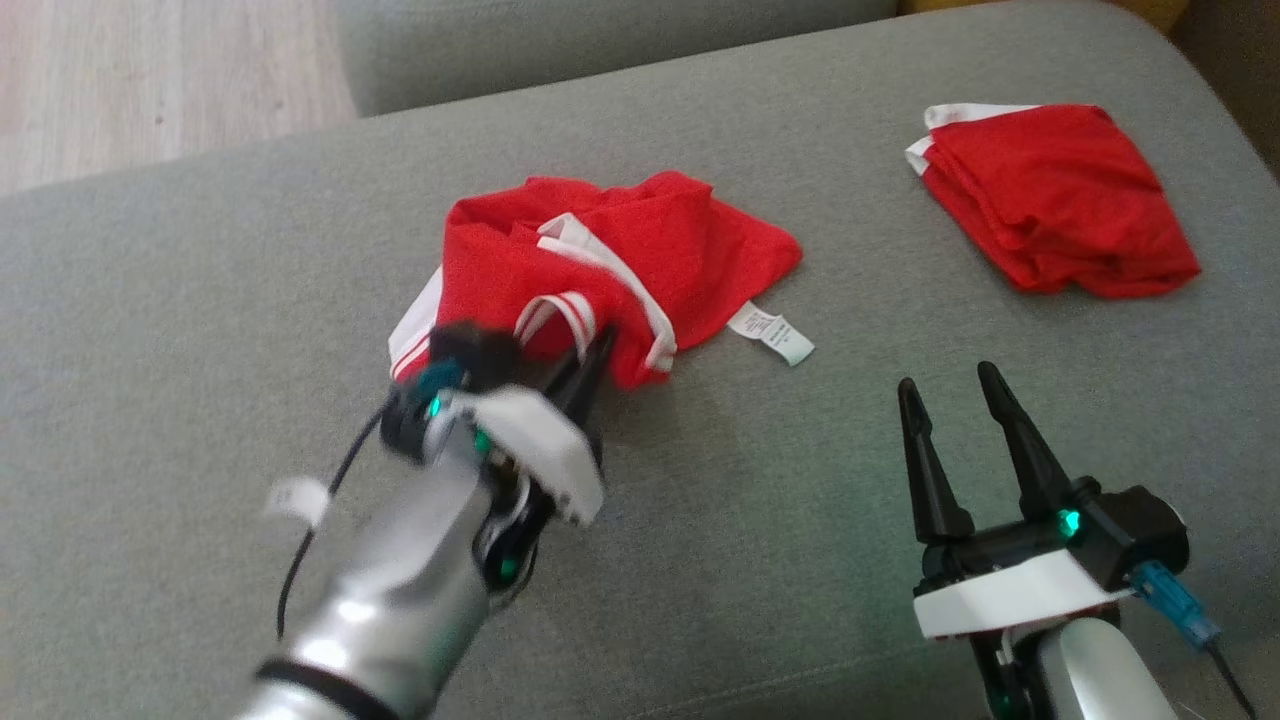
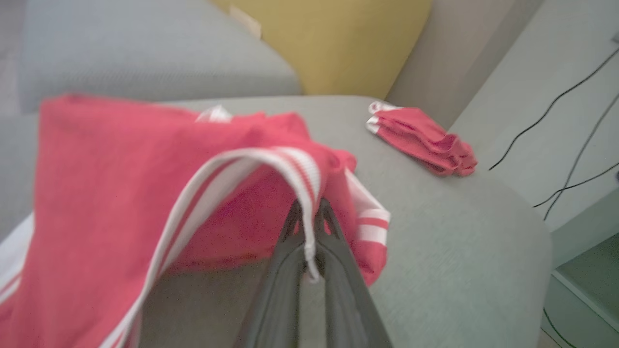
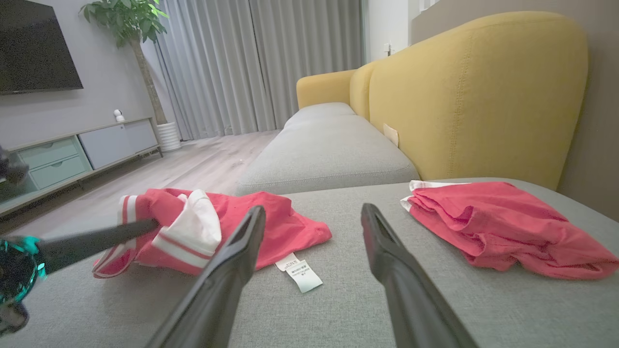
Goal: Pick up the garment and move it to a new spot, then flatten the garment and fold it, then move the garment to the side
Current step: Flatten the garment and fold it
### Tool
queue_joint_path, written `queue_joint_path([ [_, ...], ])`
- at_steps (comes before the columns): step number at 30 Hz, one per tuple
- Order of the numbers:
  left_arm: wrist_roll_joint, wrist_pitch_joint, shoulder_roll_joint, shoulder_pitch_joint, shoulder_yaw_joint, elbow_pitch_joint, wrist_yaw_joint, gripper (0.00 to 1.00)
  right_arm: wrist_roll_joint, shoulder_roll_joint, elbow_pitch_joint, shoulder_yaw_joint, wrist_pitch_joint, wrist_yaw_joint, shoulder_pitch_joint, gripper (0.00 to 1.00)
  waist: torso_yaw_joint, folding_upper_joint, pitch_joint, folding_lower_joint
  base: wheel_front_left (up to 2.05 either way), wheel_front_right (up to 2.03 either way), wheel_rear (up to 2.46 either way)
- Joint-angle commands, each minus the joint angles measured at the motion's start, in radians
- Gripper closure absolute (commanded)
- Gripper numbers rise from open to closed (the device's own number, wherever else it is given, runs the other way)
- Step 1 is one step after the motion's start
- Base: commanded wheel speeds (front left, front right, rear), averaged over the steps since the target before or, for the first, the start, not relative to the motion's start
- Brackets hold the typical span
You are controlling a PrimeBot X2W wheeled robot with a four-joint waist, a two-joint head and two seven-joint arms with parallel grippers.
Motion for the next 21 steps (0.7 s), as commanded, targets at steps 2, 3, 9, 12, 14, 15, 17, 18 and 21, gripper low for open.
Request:
queue_joint_path([
  [2, -0.046, 0.007, 0.009, -0.176, -0.029, -0.077, -0.006, 1.0, 0.007, -0.001, -0.035, 0.035, -0.004, -0.001, -0.025, 0.0, -0.034, 0.0, -0.027, 0.0, 0.0, 0.0, 0.0],
  [3, -0.07, 0.022, 0.009, -0.211, -0.047, -0.096, -0.006, 1.0, 0.008, -0.001, -0.035, 0.036, -0.004, -0.001, -0.028, 0.0, -0.046, 0.0, -0.032, 0.0, 0.0, 0.0, 0.0],
  [9, -0.223, 0.077, 0.037, -0.461, -0.073, -0.187, -0.007, 1.0, 0.016, 0.001, -0.041, 0.034, -0.004, -0.001, -0.033, 0.0, -0.103, 0.0, -0.055, 0.0, 0.0, 0.0, 0.0],
  [12, -0.246, 0.086, 0.062, -0.554, -0.08, -0.199, -0.007, 1.0, 0.021, 0.001, -0.042, 0.032, -0.004, -0.001, -0.028, 0.0, -0.11, 0.0, -0.06, 0.0, 0.0, 0.0, 0.0],
  [14, -0.271, 0.084, 0.083, -0.638, -0.084, -0.198, -0.007, 1.0, 0.025, 0.001, -0.042, 0.034, -0.004, -0.001, -0.021, 0.0, -0.116, 0.0, -0.067, 0.0, 0.0, 0.0, 0.0],
  [15, -0.29, 0.08, 0.091, -0.671, -0.081, -0.195, -0.007, 1.0, 0.026, 0.001, -0.041, 0.033, -0.004, -0.001, -0.018, 0.0, -0.117, 0.0, -0.071, 0.0, 0.0, 0.0, 0.0],
  [17, -0.33, 0.069, 0.107, -0.729, -0.078, -0.198, -0.007, 1.0, 0.026, 0.001, -0.039, 0.029, -0.004, -0.001, -0.012, 0.0, -0.111, 0.0, -0.077, 0.0, 0.0, 0.0, 0.0],
  [18, -0.346, 0.065, 0.118, -0.749, -0.081, -0.2, -0.007, 1.0, 0.026, 0.001, -0.039, 0.026, -0.004, -0.001, -0.011, 0.0, -0.106, 0.0, -0.08, 0.0, 0.0, 0.0, 0.0],
  [21, -0.407, 0.056, 0.155, -0.744, -0.091, -0.207, -0.007, 1.0, 0.024, 0.001, -0.048, 0.008, -0.004, -0.001, -0.005, 0.0, -0.076, 0.0, -0.089, 0.0, 0.0, 0.0, 0.0],
])
